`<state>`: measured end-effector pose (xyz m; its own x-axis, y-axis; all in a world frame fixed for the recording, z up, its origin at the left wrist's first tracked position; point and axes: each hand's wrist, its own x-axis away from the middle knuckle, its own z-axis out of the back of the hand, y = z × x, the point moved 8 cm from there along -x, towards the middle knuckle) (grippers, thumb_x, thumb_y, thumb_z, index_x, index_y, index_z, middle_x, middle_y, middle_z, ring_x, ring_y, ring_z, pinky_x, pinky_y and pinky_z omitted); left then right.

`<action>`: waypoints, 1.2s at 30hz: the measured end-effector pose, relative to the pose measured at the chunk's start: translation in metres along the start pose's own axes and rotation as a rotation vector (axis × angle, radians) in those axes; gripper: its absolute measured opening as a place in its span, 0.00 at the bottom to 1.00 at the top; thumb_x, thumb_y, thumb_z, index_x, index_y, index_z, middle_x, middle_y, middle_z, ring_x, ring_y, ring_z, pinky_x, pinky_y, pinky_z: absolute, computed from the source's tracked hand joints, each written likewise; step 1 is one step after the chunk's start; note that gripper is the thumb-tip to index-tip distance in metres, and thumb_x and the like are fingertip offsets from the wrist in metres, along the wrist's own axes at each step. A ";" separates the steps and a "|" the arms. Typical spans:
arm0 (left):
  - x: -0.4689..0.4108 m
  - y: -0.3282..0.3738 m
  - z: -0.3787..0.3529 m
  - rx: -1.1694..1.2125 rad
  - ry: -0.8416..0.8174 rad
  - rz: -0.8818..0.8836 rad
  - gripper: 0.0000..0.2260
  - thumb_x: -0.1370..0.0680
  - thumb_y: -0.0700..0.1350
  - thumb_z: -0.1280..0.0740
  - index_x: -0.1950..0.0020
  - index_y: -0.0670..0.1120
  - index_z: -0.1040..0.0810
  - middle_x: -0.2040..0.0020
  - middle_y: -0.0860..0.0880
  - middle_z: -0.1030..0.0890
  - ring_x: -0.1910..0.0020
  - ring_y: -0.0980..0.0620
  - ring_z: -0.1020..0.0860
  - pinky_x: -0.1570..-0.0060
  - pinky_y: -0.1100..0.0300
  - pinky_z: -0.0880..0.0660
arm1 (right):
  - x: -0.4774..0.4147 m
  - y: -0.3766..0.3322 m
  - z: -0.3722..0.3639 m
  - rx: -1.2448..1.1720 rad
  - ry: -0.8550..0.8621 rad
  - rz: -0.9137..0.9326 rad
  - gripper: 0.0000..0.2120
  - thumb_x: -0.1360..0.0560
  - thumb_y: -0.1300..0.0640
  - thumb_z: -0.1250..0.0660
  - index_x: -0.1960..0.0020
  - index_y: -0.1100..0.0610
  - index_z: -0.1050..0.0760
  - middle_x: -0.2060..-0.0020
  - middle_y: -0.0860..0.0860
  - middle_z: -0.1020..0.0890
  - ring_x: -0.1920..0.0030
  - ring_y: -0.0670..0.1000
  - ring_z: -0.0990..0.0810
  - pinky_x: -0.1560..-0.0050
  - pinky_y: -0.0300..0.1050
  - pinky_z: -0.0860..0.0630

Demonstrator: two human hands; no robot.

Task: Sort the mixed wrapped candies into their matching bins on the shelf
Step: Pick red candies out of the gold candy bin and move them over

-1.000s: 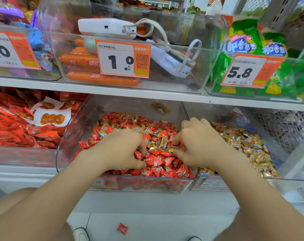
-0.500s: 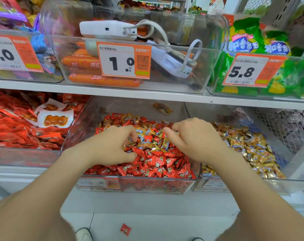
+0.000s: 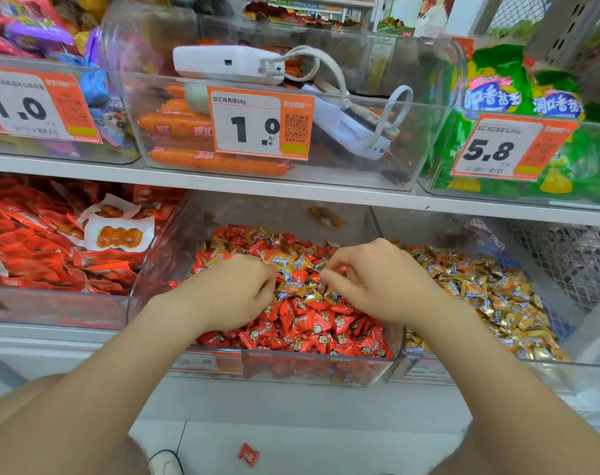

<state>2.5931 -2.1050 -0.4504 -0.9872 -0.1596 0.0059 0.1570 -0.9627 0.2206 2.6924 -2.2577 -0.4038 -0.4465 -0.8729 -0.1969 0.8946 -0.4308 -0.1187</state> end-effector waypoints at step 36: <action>-0.013 0.011 0.021 0.119 0.242 0.004 0.09 0.19 0.53 0.46 0.57 0.55 0.30 0.69 0.51 0.25 0.67 0.48 0.25 0.64 0.48 0.24 | -0.007 0.011 -0.012 -0.151 0.037 -0.082 0.26 0.17 0.34 0.45 0.63 0.52 0.29 0.74 0.51 0.25 0.69 0.54 0.25 0.65 0.53 0.28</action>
<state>2.6067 -2.1094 -0.4274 -0.9485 -0.2244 -0.2237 0.1417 -0.9318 0.3341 2.7051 -2.2536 -0.4153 -0.5209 -0.8258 -0.2161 0.8433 -0.4586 -0.2801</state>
